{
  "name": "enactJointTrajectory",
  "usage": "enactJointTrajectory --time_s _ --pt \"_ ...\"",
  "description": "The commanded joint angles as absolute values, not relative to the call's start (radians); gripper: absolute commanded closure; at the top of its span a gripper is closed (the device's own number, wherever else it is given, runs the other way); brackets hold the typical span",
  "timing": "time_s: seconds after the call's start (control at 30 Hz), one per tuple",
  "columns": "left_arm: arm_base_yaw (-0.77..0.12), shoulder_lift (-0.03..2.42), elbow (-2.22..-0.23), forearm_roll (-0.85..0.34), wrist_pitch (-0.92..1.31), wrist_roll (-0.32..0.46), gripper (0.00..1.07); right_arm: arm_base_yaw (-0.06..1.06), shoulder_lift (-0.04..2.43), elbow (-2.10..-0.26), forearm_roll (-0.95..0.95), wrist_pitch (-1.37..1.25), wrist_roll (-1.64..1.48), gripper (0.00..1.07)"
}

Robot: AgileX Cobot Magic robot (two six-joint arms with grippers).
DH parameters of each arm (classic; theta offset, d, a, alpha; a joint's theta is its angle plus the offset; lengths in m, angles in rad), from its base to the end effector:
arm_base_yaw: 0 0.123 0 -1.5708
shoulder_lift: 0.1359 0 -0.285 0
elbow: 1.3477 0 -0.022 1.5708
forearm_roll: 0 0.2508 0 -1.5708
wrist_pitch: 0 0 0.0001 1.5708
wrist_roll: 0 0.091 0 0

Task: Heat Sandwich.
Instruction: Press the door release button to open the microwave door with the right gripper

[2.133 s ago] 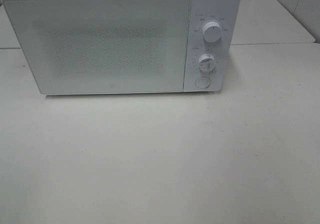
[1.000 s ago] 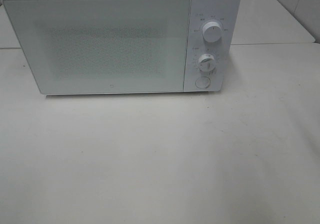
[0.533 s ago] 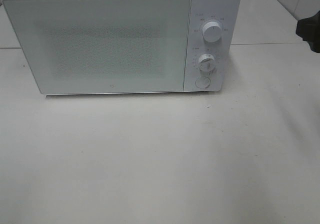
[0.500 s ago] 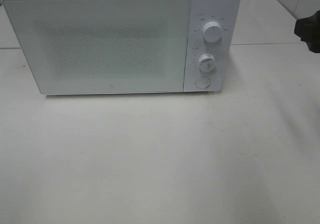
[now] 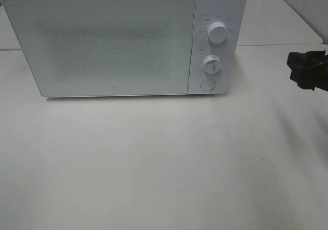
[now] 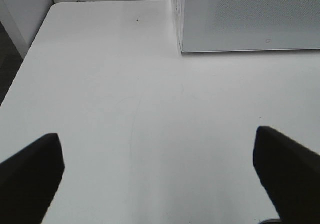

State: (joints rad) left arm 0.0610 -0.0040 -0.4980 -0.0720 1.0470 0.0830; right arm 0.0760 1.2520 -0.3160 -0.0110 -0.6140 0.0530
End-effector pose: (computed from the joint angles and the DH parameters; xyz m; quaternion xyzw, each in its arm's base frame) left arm -0.0044 -0.0060 0.2780 0.0105 0.8485 0.0021 0.5291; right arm 0.2182 0.0172 0.2083 -0.0145 0.7849 0.0396 0.6181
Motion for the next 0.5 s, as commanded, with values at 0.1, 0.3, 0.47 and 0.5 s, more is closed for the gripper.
enactJointTrajectory --time_s 0.1,0.3,0.47,0.5 --pt "0.065 -0.029 -0.494 -0.076 1.037 0.075 0.09 0.104 1.346 -0.277 0.061 -0.75 0.031 0.32" --pt "0.065 -0.029 -0.494 -0.076 1.037 0.075 0.09 0.241 1.441 -0.257 0.182 -0.859 -0.079 0.32" --pt "0.065 -0.029 -0.494 -0.076 1.037 0.075 0.09 0.366 1.528 -0.257 0.301 -0.948 -0.15 0.32" --pt "0.065 -0.029 -0.494 -0.076 1.037 0.075 0.09 0.366 1.528 -0.257 0.301 -0.948 -0.15 0.32"
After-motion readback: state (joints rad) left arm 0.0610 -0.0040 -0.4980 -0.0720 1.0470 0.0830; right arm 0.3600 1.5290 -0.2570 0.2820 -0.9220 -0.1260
